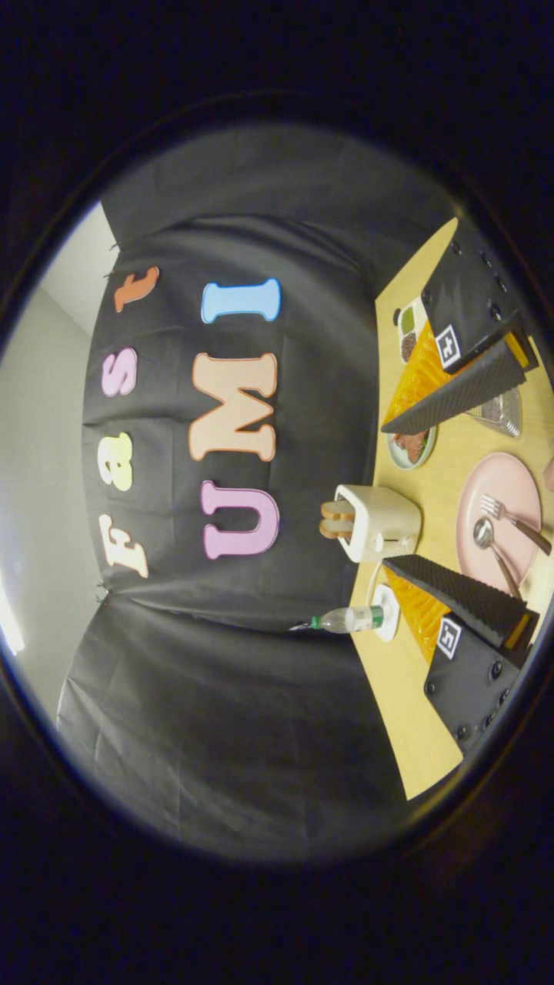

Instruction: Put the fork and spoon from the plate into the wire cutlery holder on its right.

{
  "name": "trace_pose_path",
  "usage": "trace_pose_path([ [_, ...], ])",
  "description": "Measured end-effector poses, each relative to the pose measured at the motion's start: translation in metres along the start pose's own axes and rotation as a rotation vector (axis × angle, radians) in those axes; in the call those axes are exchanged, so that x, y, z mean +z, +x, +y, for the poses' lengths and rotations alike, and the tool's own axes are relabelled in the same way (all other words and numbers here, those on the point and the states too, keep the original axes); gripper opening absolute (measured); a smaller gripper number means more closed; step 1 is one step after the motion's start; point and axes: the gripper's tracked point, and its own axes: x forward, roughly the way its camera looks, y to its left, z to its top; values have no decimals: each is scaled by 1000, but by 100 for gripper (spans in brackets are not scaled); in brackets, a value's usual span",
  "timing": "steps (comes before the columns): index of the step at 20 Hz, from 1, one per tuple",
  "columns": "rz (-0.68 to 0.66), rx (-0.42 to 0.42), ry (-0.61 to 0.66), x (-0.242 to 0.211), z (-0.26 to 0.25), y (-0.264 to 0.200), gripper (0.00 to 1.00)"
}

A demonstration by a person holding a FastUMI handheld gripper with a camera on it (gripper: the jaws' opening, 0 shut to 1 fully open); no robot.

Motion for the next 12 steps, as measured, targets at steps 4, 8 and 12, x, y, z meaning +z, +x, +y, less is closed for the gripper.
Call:
trace_pose_path([
  [4,100,39,11,-32,8,7,100],
  [8,206,74,27,-68,17,10,100],
  [12,314,81,25,-106,17,10,100],
])
